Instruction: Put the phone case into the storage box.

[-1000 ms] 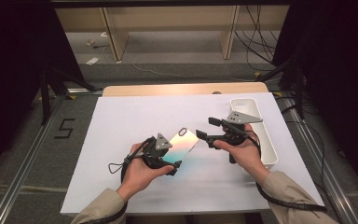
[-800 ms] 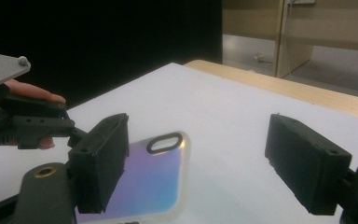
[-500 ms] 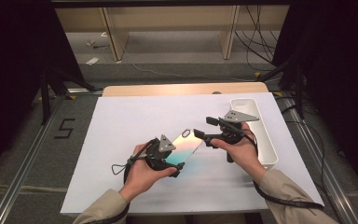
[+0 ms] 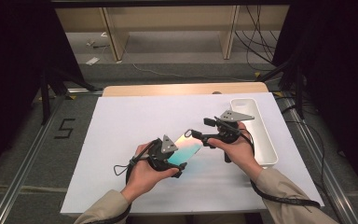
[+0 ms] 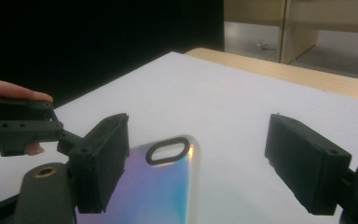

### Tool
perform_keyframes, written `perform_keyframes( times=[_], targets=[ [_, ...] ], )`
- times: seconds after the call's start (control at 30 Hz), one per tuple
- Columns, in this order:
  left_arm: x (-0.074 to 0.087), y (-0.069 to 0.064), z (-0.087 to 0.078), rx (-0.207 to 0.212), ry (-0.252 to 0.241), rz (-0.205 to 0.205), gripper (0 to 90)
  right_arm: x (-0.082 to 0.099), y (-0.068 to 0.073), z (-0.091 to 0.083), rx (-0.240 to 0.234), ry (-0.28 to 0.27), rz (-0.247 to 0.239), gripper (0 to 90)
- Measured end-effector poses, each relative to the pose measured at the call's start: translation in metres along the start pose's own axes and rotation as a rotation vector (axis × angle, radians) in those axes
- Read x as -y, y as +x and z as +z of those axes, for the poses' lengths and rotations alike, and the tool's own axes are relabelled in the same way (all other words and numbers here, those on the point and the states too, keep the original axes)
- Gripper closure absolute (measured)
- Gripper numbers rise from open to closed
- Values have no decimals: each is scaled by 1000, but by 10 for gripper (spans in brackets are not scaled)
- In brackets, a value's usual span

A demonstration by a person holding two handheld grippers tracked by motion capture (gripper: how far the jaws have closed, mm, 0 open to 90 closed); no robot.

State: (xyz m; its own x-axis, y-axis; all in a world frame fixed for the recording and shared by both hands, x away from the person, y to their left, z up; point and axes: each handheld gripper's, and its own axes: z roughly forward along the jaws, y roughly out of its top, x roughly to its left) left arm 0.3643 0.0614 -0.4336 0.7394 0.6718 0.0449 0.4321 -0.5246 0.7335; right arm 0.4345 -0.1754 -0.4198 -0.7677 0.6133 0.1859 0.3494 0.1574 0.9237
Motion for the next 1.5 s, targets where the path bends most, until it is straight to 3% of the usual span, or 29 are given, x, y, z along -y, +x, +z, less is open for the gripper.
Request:
perform_keyframes(
  times=[0.2, 0.87, 1.5],
  targets=[
    [-1, -4, 2, 24, -8, -3, 172, 2, -2, 6, -2, 19, 15, 226],
    [-2, -8, 4, 15, -14, 15, 172, 13, -2, 19, -30, 83, 64, 280],
    [-2, -9, 5, 19, -23, 17, 172, 12, -3, 22, -55, 87, 117, 469]
  ],
)
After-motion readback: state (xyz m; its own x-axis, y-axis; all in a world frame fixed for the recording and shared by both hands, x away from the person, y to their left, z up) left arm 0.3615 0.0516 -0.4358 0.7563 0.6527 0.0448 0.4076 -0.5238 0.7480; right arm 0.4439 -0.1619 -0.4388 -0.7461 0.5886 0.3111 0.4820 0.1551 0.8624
